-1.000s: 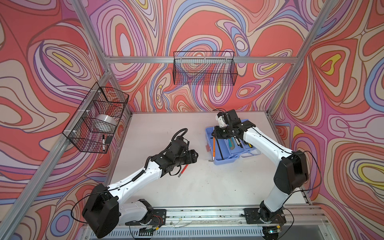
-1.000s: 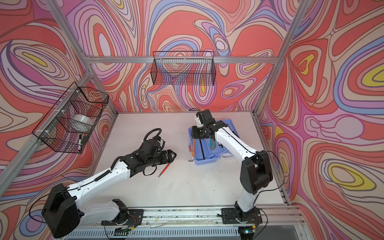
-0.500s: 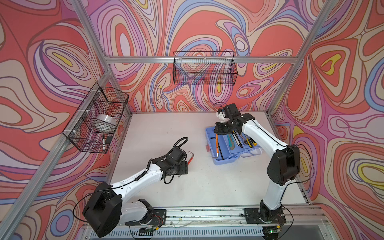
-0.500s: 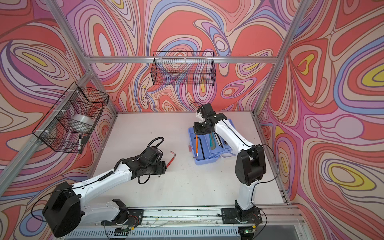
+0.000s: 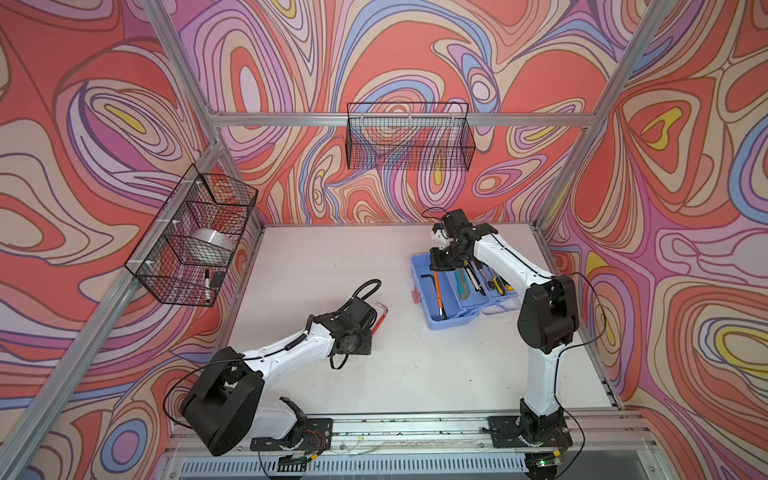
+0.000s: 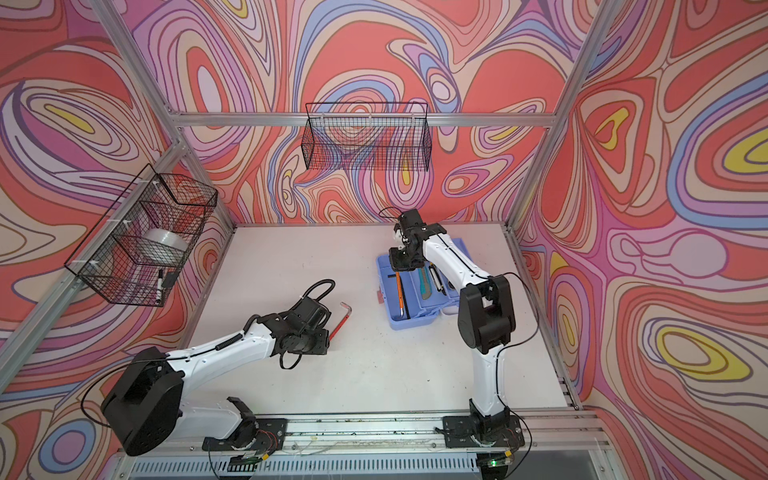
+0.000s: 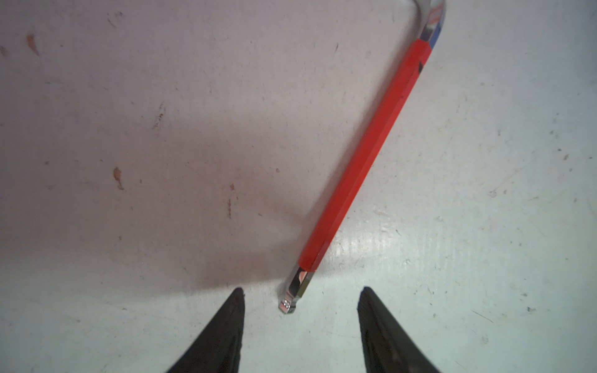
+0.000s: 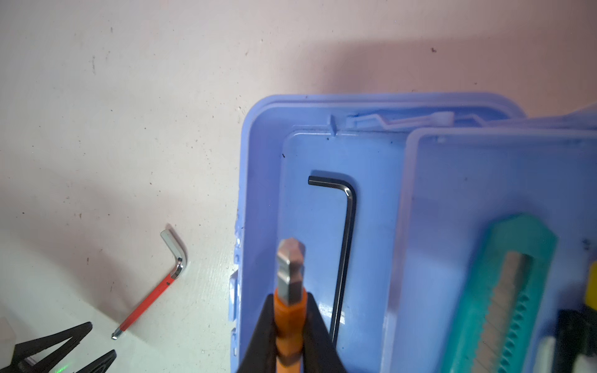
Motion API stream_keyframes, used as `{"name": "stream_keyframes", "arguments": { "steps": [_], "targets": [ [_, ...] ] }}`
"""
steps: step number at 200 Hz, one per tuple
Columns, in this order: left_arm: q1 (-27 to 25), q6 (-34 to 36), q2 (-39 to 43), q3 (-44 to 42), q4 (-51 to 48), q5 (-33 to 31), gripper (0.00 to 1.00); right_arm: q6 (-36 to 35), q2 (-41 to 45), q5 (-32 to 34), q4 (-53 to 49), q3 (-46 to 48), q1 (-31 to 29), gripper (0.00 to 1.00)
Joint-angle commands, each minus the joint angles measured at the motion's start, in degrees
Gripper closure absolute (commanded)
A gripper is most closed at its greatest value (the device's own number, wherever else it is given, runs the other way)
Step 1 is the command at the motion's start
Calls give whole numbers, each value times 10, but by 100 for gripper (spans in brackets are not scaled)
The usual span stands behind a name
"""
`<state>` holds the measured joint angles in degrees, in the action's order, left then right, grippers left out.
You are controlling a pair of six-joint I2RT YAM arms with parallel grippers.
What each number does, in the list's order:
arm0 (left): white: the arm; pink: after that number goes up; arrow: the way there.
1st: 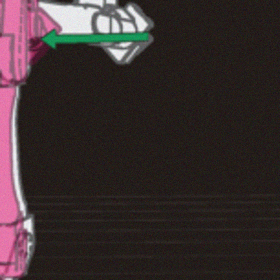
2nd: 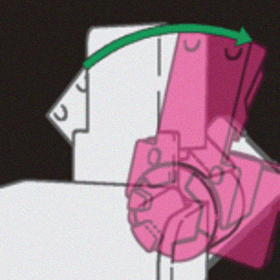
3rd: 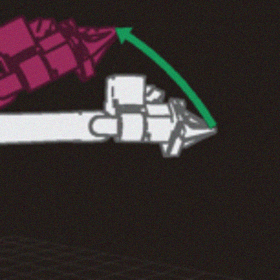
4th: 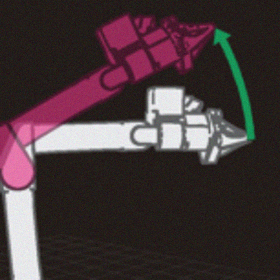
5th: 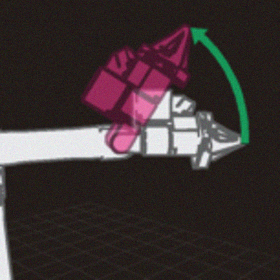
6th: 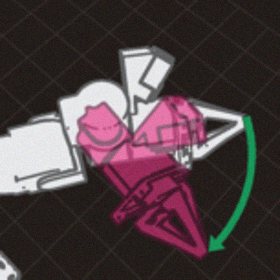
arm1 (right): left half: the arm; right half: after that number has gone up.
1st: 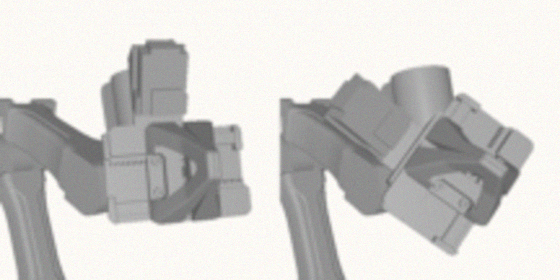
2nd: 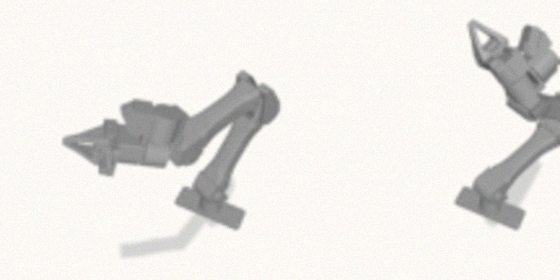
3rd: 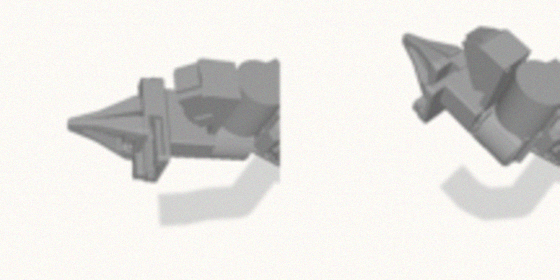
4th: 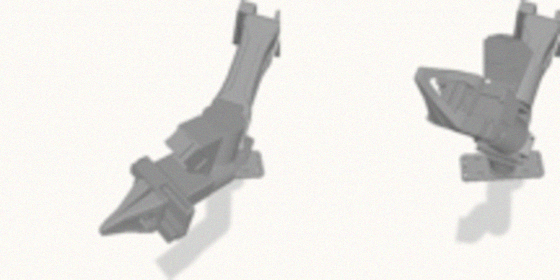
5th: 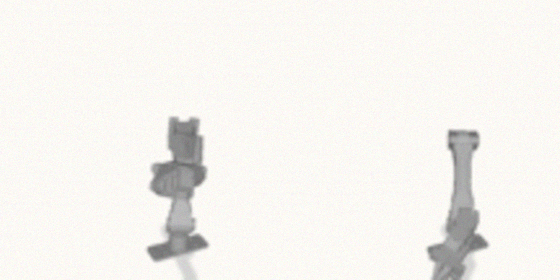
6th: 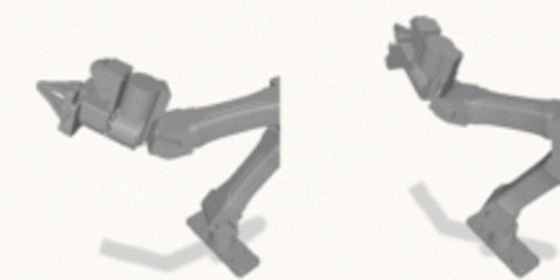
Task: Pack the tool kit
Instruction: 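Lower the orange key into the box with right while left moves to red key, then open the right gripper on the orange key while left closes on red key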
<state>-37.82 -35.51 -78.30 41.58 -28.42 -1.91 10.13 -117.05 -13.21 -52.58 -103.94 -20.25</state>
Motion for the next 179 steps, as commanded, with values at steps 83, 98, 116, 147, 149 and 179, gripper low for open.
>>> {"name": "stream_keyframes", "arguments": {
  "steps": [83, 98, 116, 147, 149, 179],
  "targets": [
    [2, 8, -67, 36, 27, 7, 50, -1, -63, 0, -4, -10, 1, 88],
    [2, 10, -75, 42, 29, 10, 53, 2, -63, -1, 2, -6, 0, 81],
    [2, 13, -84, 47, 32, 9, 54, 3, -60, 6, 3, -2, 0, 73],
    [2, 18, -99, 55, 34, 1, 55, 9, -47, 10, 7, 2, 0, 69],
    [2, 19, -100, 55, 34, 1, 55, 10, -46, 10, 8, 3, 0, 69],
    [2, 20, -117, 61, 42, 6, 58, 22, -25, 3, 18, 13, 0, 68]
  ]
}}
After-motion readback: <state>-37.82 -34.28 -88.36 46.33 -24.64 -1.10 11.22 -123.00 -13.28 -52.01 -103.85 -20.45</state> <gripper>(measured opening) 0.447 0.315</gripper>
